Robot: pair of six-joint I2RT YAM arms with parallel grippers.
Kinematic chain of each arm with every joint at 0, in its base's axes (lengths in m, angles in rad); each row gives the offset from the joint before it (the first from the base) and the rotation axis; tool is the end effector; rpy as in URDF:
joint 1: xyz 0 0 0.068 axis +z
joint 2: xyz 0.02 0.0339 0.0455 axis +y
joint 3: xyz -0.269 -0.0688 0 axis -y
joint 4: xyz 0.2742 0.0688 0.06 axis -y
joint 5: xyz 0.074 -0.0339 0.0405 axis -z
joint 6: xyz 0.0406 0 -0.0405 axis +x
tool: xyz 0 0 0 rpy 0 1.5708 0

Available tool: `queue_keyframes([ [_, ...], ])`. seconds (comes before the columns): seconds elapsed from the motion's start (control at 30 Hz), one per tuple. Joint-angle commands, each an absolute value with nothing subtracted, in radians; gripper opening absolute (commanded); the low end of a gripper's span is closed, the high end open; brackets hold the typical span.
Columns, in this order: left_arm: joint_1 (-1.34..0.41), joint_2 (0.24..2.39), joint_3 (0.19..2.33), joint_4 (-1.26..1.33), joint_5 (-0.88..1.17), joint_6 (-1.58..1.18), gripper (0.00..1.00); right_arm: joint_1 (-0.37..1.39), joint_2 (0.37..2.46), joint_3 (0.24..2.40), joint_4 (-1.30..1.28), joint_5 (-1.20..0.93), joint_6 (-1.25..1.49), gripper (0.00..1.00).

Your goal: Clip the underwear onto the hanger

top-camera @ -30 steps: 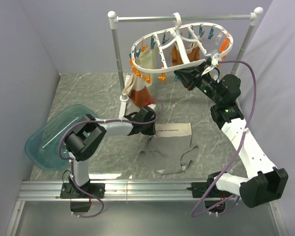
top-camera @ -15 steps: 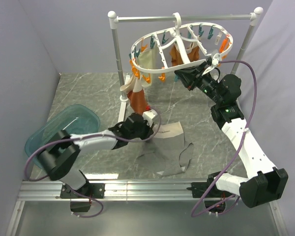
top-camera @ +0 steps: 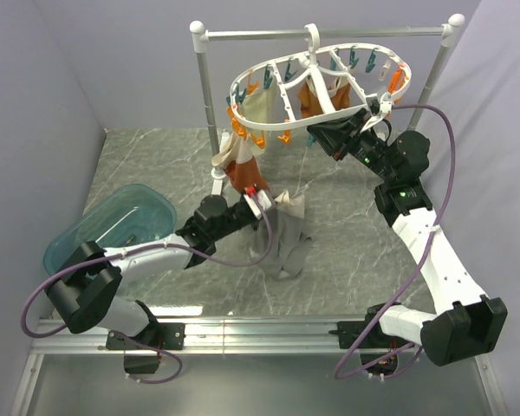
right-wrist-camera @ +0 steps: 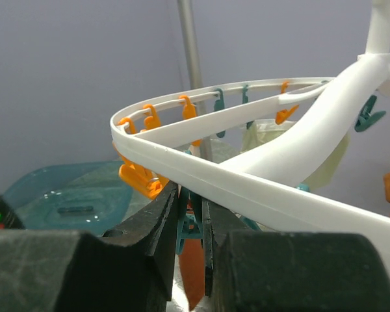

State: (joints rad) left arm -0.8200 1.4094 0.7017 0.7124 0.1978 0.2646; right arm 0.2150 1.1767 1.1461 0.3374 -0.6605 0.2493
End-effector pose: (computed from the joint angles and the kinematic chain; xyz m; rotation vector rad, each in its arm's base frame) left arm 0.2247 -0.2525 0.2469 0.9558 1.2792 -0.5893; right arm 0.2817 0.0870 0.4455 -0.5617 1.2553 0.8069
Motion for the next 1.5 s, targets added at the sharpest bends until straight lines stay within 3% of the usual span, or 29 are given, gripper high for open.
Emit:
queue_keyframes([
  [0.0,-0.761,1.402,0.822,0.799,0.328,0.137,0.0,0.204,1.17,1.155,0.411,-0.762,0.314,0.0],
  [0.57,-0.66,1.377,0.994,0.719,0.598,-0.509,0.0,0.153,1.206,1.126,0.612,-0.914,0.504,0.0],
  [1.03,-0.643,1.394,1.025,0.77,0.503,-0.937,0.0,0.141,1.216,1.091,0.744,-0.94,0.641,0.0],
  [1.47,-0.626,1.457,1.089,0.756,0.434,-1.152,0.0,0.141,1.242,1.057,0.864,-0.904,0.785,0.0],
])
